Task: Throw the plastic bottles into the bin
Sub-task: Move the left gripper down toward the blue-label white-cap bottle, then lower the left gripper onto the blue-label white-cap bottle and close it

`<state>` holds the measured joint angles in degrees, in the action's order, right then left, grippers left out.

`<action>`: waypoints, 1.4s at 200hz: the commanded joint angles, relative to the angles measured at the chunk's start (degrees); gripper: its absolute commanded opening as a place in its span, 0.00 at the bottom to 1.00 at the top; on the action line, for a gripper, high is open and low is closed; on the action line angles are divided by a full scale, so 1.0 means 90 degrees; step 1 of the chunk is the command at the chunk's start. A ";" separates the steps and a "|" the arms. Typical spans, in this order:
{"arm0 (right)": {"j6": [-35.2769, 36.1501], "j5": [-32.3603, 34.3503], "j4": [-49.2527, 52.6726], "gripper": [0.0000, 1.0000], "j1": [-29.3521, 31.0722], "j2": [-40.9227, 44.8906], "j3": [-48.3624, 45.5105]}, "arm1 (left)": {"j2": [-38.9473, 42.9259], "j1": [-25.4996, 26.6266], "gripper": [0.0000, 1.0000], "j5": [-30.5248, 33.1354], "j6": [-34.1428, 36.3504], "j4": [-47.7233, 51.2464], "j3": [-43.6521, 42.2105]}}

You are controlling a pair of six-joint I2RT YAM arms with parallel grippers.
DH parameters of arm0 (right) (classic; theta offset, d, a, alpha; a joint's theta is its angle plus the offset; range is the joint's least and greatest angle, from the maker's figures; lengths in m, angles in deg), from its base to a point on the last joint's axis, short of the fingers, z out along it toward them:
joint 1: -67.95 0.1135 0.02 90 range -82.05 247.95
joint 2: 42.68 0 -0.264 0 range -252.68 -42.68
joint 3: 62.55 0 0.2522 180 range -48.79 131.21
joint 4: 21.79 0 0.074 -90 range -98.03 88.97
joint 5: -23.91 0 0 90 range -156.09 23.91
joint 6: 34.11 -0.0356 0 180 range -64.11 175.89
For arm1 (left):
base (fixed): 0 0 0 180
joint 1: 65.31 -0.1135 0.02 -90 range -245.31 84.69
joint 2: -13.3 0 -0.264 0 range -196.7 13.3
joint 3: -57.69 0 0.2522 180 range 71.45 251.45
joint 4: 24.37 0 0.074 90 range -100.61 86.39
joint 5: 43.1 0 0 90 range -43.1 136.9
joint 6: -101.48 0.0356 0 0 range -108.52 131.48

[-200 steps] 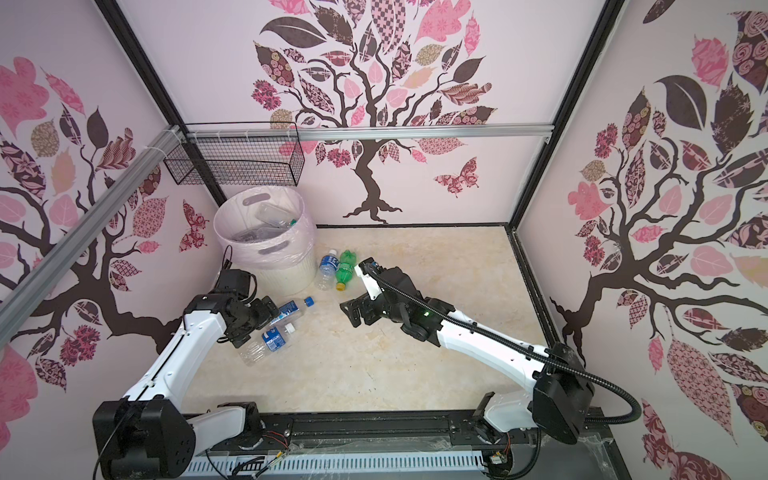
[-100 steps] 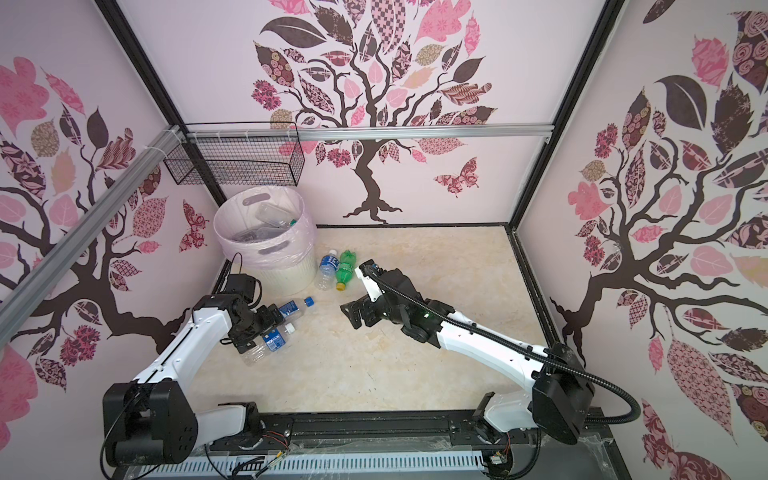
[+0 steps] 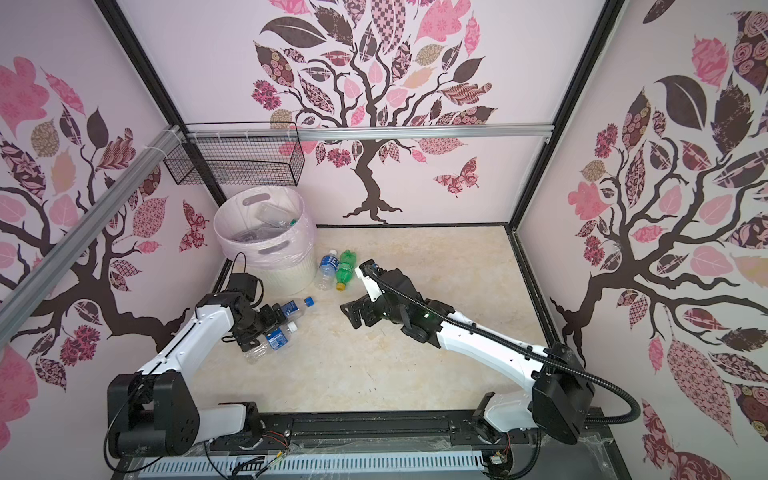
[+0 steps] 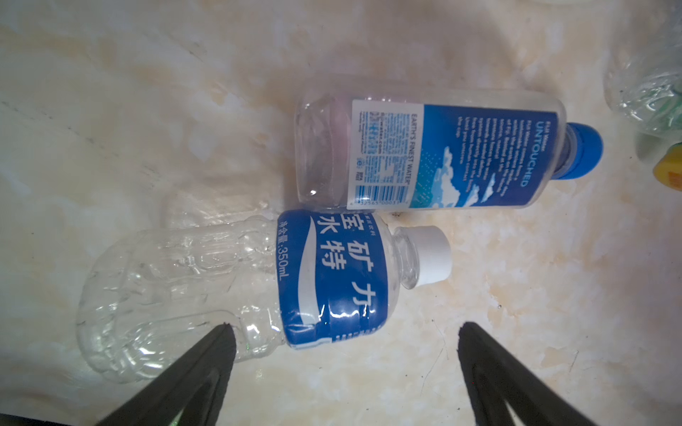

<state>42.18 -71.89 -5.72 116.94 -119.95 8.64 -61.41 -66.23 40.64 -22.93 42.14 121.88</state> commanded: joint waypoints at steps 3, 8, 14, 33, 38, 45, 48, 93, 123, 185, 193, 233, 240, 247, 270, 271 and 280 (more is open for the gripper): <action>-0.0042 -0.0058 -0.0086 0.99 -0.0019 0.0158 0.0007 | -0.0155 0.0181 0.97 -0.0378 -0.0004 -0.0179 -0.0109; -0.0044 -0.0058 -0.0085 1.00 -0.0029 0.0161 0.0007 | -0.0169 0.0223 0.97 -0.0378 -0.0015 -0.0187 -0.0092; -0.0048 -0.0061 -0.0088 0.99 -0.0022 0.0158 0.0007 | -0.0174 0.0281 0.97 -0.0369 -0.0031 -0.0201 -0.0088; -0.0049 -0.0049 -0.0078 0.99 -0.0023 0.0163 0.0007 | -0.0241 0.0465 0.97 -0.0339 -0.0097 -0.0243 -0.0037; -0.0052 -0.0049 -0.0075 1.00 -0.0022 0.0159 0.0010 | -0.0259 0.0498 0.97 -0.0330 -0.0126 -0.0254 -0.0036; -0.0057 -0.0049 -0.0071 1.00 -0.0026 0.0166 0.0011 | -0.0297 0.0562 0.97 -0.0330 -0.0160 -0.0289 -0.0028; -0.0058 -0.0051 -0.0071 1.00 -0.0026 0.0170 0.0011 | -0.0311 0.0582 0.97 -0.0330 -0.0176 -0.0309 -0.0023; -0.0037 -0.0004 -0.0041 1.00 -0.0027 0.0197 0.0012 | -0.0484 0.0863 0.97 -0.0458 -0.0403 -0.0520 0.0106; -0.0064 -0.0008 -0.0051 1.00 -0.0023 0.0188 -0.0007 | -0.0619 0.0932 0.97 -0.0549 -0.0491 -0.0627 0.0232; -0.0076 -0.0002 -0.0036 0.99 -0.0019 0.0217 -0.0001 | -0.0969 0.1280 0.97 -0.0595 -0.0615 -0.0866 0.0506; -0.0075 0.0015 -0.0032 1.00 -0.0018 0.0218 -0.0003 | -0.1034 0.1343 0.97 -0.0576 -0.0634 -0.0880 0.0560; -0.0039 0.0068 0.0018 0.99 -0.0022 0.0258 -0.0023 | -0.1207 0.1560 0.97 -0.0476 -0.0640 -0.0862 0.0770; -0.0044 0.0086 0.0028 0.99 -0.0024 0.0261 -0.0038 | -0.1182 0.1553 0.97 -0.0462 -0.0627 -0.0848 0.0770; -0.0041 0.0088 0.0028 0.99 -0.0030 0.0266 -0.0040 | -0.1166 0.1557 0.97 -0.0431 -0.0620 -0.0811 0.0784; -0.0040 0.0088 0.0023 1.00 -0.0025 0.0271 -0.0054 | -0.1006 0.1557 0.97 -0.0337 -0.0776 -0.0704 0.0754; -0.0044 0.0088 0.0010 1.00 -0.0029 0.0268 -0.0059 | -0.0996 0.1558 0.97 -0.0338 -0.0800 -0.0709 0.0754; -0.0051 0.0081 -0.0001 0.99 -0.0024 0.0258 -0.0055 | -0.0933 0.1543 0.97 -0.0350 -0.0988 -0.0715 0.0725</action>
<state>41.78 -71.78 -5.70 116.92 -119.95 8.64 -71.71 -52.35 36.53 -29.16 35.39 126.98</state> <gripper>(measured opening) 0.995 0.972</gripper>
